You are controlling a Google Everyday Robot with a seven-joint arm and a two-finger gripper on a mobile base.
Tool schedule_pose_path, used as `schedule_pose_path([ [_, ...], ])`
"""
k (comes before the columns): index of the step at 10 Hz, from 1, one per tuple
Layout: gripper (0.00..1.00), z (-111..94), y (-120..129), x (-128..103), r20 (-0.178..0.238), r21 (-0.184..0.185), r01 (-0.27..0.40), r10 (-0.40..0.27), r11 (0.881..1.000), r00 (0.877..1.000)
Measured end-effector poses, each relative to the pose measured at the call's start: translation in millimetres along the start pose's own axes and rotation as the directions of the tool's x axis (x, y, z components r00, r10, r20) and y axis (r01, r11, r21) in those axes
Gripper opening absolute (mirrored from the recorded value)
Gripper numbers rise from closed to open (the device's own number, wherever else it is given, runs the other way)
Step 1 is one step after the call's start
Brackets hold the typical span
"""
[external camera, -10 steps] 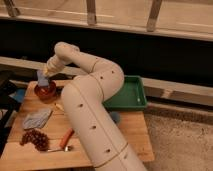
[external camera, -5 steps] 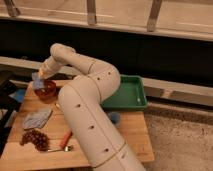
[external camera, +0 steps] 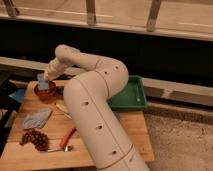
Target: Wipe red bowl with sponge
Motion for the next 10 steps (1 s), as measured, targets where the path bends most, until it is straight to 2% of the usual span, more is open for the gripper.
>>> schedule_pose_path([
  [2,0.00,-1,-11,-19,0.015,0.013,-0.005,0.005,1.000,1.000],
  [4,0.00,11,-3,-28,0.012,0.001,0.013,-0.013,1.000,1.000],
  [7,0.00,25,18,-11,-0.014,-0.040,0.034,-0.034,0.999,0.999],
  [9,0.00,28,22,4,-0.037,-0.049,0.028,-0.030,0.998,0.999],
  [10,0.00,24,17,11,-0.040,-0.041,0.016,-0.018,0.999,0.999],
])
